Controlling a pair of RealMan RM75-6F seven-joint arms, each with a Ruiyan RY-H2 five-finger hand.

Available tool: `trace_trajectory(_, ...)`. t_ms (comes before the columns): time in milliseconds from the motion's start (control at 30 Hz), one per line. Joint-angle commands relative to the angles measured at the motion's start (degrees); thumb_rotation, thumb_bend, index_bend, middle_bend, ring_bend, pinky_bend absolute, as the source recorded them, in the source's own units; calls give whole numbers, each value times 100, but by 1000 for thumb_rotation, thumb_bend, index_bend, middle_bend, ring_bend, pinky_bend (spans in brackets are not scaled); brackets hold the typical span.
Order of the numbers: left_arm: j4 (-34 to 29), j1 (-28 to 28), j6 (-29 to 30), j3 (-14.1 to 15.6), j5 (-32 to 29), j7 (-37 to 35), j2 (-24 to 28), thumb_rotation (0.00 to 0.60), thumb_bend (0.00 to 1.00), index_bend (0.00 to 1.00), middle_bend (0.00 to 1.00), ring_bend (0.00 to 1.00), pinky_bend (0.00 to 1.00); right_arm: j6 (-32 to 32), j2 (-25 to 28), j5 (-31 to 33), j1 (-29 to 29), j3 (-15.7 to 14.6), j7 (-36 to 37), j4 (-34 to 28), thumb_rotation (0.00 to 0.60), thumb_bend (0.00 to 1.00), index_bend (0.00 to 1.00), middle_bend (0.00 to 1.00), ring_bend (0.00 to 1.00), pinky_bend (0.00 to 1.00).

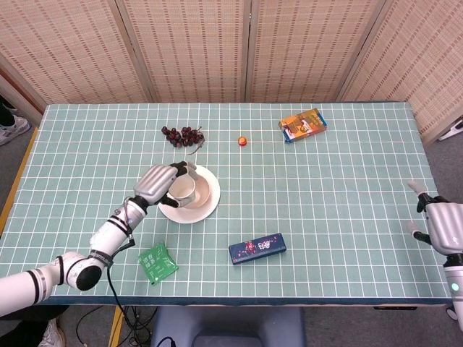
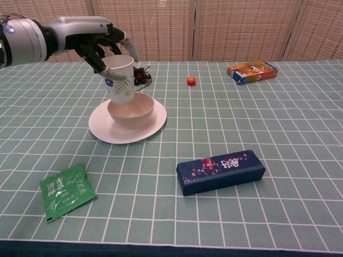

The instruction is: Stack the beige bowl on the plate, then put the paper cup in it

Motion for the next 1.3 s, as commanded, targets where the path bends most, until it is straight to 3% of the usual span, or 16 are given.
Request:
trace_trajectory(33, 265, -215, -28, -21, -298, 218, -314, 600, 251, 336, 238, 310, 618, -7, 5, 2, -5, 4, 10, -4, 600, 211, 152, 498, 466, 657)
trace_trajectory(433, 1213, -593, 24, 111, -938, 662, -1255, 600, 251, 335, 238, 306, 618, -38, 20, -1, -57, 9, 106, 28, 600, 211, 152, 496, 466, 657)
trace_trajectory(900, 1772, -626, 65, 141, -1055, 803, -1474, 600, 251, 335, 237, 306, 607, -10, 27, -1, -128, 21, 161, 49, 600, 211, 152, 496, 466, 657)
trace_trajectory(1200, 2072, -610, 29, 257, -1060, 915, -1679, 600, 251, 331, 238, 266, 523, 32, 29, -19, -169, 30, 175, 31, 600, 212, 152, 496, 466, 657)
trace_trajectory(1300, 2052, -614, -29, 286, -1081, 977, -1661, 600, 251, 281, 200, 154, 383, 46, 28, -29, -180, 34, 188, 34, 600, 211, 152, 497, 466, 657)
